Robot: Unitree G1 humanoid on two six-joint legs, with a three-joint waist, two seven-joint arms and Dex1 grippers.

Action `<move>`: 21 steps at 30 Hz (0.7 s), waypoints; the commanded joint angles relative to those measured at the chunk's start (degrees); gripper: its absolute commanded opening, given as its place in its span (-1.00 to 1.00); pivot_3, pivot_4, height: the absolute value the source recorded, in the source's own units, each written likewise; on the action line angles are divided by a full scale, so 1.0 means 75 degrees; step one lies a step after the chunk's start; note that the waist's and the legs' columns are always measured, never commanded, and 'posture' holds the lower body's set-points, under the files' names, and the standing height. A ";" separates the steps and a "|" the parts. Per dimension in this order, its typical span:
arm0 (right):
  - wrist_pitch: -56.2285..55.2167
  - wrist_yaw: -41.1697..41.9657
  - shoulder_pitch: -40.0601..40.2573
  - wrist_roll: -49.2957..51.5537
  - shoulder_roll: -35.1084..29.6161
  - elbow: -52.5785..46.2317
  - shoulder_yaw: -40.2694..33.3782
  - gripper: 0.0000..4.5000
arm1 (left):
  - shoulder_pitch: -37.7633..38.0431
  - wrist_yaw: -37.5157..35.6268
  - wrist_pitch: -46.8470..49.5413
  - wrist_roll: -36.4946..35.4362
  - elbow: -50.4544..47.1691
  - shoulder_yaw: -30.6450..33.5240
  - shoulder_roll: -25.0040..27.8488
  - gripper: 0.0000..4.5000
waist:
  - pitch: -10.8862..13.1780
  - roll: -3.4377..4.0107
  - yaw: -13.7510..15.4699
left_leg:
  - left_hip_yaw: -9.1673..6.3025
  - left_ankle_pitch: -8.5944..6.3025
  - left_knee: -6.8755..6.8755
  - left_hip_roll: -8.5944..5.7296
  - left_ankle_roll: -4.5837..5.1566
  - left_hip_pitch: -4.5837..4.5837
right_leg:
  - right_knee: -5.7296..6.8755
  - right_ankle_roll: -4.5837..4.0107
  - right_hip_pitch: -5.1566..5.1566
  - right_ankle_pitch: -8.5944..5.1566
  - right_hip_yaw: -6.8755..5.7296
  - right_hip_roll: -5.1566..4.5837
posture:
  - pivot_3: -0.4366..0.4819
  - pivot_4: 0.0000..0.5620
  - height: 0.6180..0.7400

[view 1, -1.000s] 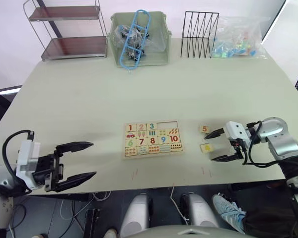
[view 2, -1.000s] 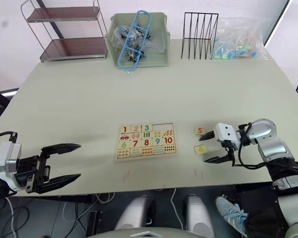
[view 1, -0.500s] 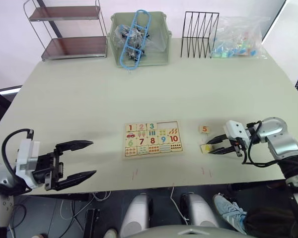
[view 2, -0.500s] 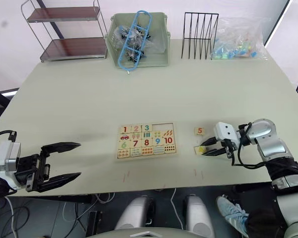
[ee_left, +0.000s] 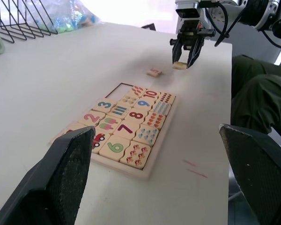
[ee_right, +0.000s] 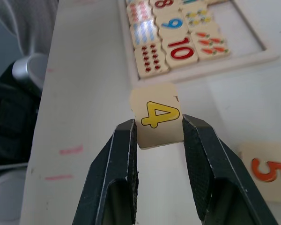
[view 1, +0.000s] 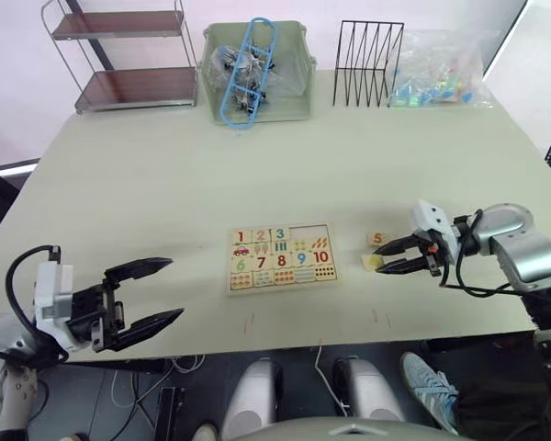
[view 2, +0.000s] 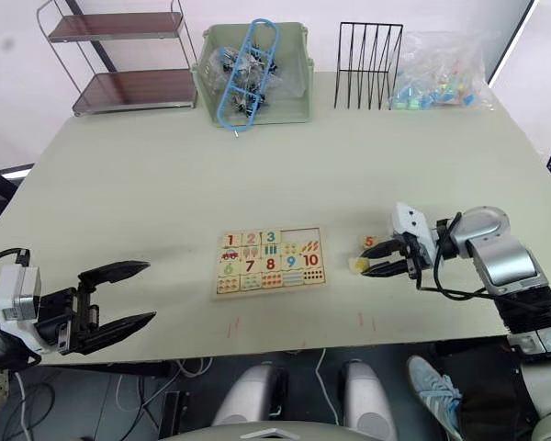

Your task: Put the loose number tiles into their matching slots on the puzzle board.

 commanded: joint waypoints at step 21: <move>0.2056 -0.1248 -0.2633 -0.0922 0.0991 -0.0261 0.1954 -0.62 | 0.0927 0.1472 -0.0270 -0.0106 -0.1433 0.0347 -0.0997 1.00 | 0.0000 0.0000 0.0025 | -0.0009 0.0000 -0.0003 -0.0009 0.0000 -0.0016 | -0.0005 -0.0002 -0.0007 0.0001 -0.0014 -0.0014 | -0.05 -0.47 1.00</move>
